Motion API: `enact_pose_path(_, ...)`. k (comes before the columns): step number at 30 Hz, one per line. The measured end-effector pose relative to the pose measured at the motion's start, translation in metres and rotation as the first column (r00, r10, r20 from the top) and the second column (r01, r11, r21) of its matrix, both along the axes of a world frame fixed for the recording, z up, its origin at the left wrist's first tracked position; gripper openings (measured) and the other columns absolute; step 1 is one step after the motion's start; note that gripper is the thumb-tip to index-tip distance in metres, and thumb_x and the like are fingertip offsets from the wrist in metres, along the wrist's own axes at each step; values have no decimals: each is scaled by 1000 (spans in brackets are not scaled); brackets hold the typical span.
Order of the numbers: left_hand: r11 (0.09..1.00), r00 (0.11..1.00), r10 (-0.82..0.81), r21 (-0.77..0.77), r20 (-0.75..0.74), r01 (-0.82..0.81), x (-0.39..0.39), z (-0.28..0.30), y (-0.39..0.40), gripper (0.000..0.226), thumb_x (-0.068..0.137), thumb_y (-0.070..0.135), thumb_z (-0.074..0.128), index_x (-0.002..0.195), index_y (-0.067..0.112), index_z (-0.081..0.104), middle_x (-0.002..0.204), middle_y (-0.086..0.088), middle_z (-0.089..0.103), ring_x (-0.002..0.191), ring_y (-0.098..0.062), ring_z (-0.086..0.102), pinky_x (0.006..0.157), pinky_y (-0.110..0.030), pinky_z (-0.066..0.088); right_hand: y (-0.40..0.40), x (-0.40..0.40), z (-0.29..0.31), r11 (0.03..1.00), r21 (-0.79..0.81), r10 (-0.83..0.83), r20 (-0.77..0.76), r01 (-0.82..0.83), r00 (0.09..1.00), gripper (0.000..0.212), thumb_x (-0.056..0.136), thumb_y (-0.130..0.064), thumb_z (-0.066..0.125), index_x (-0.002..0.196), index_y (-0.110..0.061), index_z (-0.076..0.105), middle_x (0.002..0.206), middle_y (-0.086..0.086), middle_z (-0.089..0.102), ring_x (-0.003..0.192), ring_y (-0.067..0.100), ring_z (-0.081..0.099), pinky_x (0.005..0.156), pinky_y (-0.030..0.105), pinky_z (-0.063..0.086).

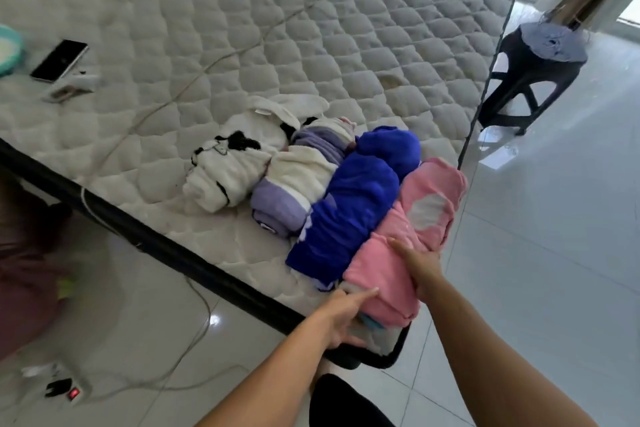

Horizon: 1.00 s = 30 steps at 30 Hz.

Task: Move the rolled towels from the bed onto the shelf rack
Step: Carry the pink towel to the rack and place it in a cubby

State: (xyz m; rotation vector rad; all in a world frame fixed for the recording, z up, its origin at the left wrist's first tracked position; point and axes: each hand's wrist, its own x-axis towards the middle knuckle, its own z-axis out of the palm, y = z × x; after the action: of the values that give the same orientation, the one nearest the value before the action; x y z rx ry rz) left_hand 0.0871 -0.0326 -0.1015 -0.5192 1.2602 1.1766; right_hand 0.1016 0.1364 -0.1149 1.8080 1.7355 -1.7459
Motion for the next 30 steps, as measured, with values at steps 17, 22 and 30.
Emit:
enact_pose_path(17,981,988,127,160,-82,-113,12,43,-32,96,57,54,83,137,31,36,140,-12,46,121,-40,50,82,-60,55,-55,40,43,967,-45,-255,-274,252,927,84,66,-38,78,137,-13,40,127,7,57,107,27,58,90,40,50)
enact_pose_path(22,916,912,368,239,-182,-322,33,83,-97,44,77,39,74,114,18,61,108,-11,67,96,-27,63,79,-43,55,-137,59,105,994,78,-25,-549,81,835,68,71,-27,79,128,-23,42,123,2,56,105,20,58,83,35,50)
enact_pose_path(30,718,496,689,409,-528,-563,88,168,-294,35,70,0,75,102,15,68,93,-5,73,91,-22,67,91,-41,52,-286,66,198,932,-44,177,-812,-361,557,79,58,-40,84,125,-18,46,115,0,60,97,15,61,72,28,55)
